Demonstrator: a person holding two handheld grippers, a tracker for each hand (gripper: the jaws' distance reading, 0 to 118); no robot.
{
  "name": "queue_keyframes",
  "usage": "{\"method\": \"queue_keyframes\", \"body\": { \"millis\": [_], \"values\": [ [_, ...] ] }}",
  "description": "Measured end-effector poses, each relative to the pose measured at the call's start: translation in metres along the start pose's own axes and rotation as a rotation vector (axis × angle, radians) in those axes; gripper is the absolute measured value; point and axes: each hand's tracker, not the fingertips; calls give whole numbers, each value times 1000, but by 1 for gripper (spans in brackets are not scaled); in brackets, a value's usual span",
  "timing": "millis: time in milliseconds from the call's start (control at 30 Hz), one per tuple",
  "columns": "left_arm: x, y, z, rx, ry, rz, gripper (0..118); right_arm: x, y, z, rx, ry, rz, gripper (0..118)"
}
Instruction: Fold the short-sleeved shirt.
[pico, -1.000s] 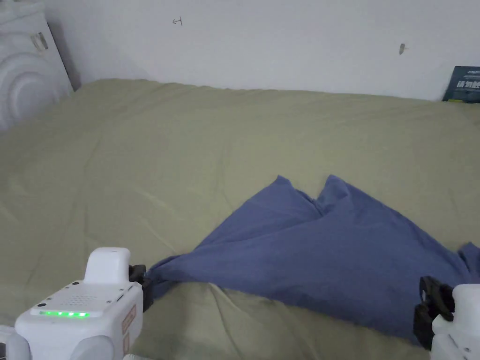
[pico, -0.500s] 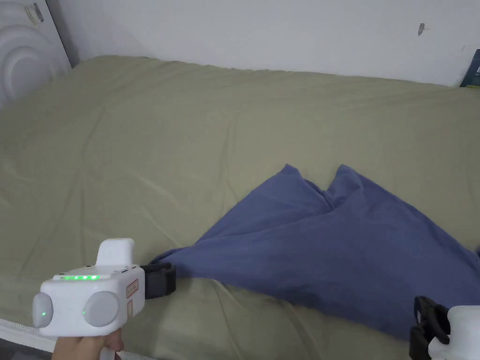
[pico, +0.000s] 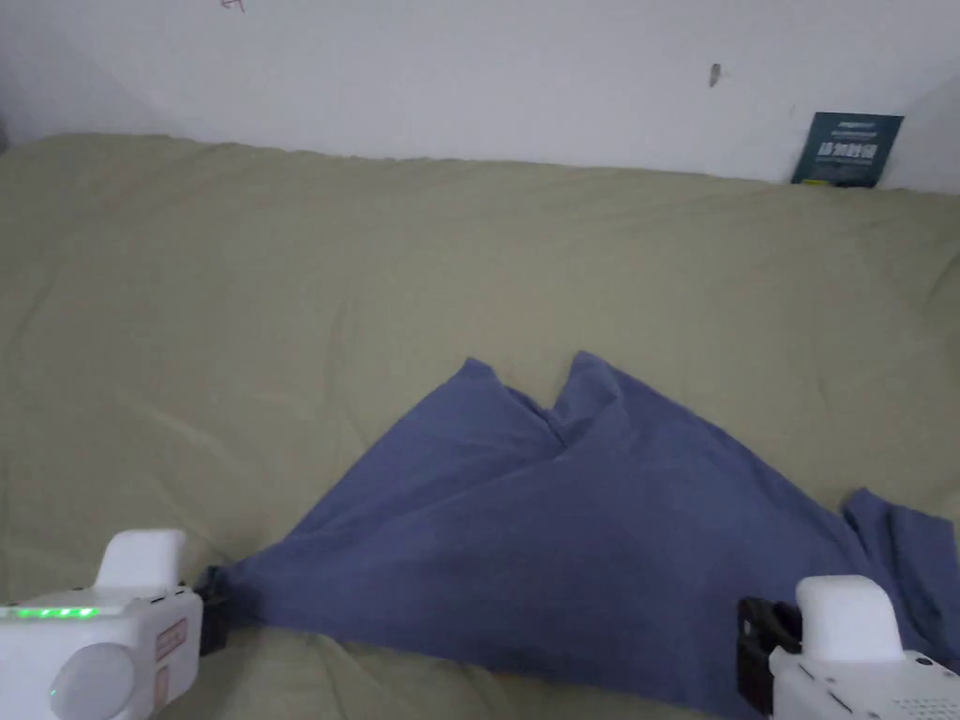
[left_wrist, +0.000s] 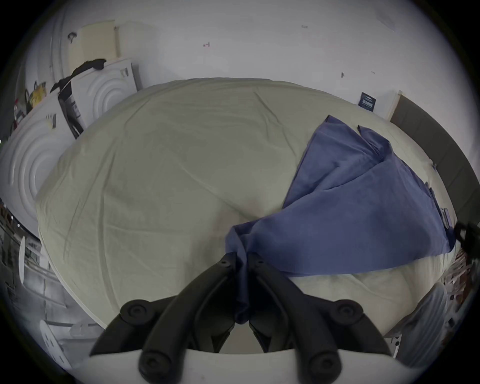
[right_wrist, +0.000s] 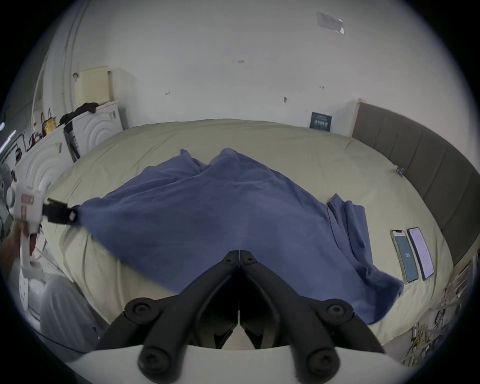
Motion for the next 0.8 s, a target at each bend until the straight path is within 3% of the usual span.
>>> {"method": "queue_keyframes", "body": {
  "millis": [300,333,367,400,433,467,600,733,800],
  "values": [
    [-6,9,3,-8,-3,-26,4,60,102,-128,-82,-34,-14,3],
    [-12,8,-1,-11,-3,-28,4,64,117,-148,-107,-26,-4,15],
    [-15,10,-2,-14,-7,-28,4,68,129,-167,-150,-20,15,49],
    [-16,11,-2,-16,-9,-28,4,70,141,-184,-196,-12,38,105],
    [-18,12,-2,-18,-11,-32,4,73,151,-204,-254,-12,59,118],
    [-10,10,0,-19,-12,-37,4,77,157,-224,-304,23,71,118],
    [-11,12,-3,-23,-12,-49,4,94,172,-250,-342,-19,102,118],
    [-12,14,-7,-33,-14,-57,4,84,153,-278,-462,-85,120,118],
    [-11,14,-9,-41,-10,-57,4,90,152,-276,-432,-52,43,118]
  ]
}}
